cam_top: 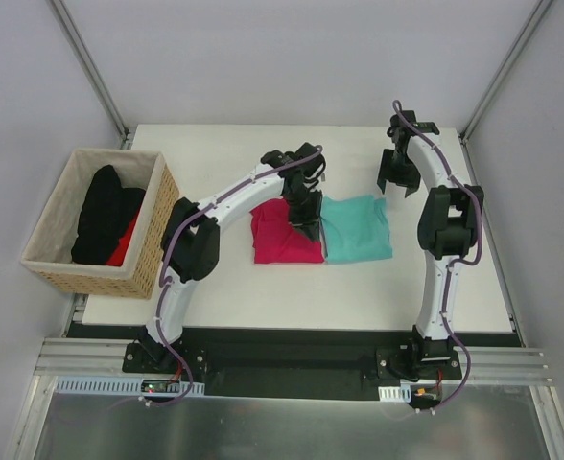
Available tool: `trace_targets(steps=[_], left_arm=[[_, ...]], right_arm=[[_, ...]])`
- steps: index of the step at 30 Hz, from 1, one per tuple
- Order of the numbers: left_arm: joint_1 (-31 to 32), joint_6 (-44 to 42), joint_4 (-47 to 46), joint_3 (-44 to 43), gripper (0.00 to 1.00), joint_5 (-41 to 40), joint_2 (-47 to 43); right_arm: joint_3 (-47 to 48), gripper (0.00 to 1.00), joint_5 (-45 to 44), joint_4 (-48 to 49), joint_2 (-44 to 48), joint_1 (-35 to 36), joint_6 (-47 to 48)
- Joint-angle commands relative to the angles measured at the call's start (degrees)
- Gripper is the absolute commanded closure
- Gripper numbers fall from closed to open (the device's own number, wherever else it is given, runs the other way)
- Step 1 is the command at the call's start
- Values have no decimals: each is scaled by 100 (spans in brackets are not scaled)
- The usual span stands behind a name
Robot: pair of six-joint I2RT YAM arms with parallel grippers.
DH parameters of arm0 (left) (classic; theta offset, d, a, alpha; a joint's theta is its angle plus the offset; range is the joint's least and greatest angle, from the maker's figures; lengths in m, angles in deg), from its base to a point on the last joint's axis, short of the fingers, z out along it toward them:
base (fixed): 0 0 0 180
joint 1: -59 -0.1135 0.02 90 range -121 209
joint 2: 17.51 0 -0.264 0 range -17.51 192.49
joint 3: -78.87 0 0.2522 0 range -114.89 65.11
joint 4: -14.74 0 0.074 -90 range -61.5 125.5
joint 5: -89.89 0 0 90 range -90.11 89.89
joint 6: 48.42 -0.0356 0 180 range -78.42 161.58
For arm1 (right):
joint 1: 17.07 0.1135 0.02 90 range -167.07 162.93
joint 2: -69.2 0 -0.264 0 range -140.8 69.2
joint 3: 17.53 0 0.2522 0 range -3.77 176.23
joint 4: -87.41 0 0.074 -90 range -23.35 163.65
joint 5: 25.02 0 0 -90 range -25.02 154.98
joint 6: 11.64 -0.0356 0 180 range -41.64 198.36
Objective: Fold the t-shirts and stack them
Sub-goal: Put the neatly folded tshirt into the corner of the board with both arms
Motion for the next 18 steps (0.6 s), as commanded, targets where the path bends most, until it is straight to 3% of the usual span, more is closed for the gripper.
trace_targets(steps=[1,9,18], left_arm=[[52,120,124,-342,82,238,126],[52,85,133,-482,83,282,205],[43,58,141,-447,84,273,179]], right_arm=[[131,36,326,105,245,-22,80],[-457,35,459,359,675,48,71],[-475,30,959,421,781,66,212]])
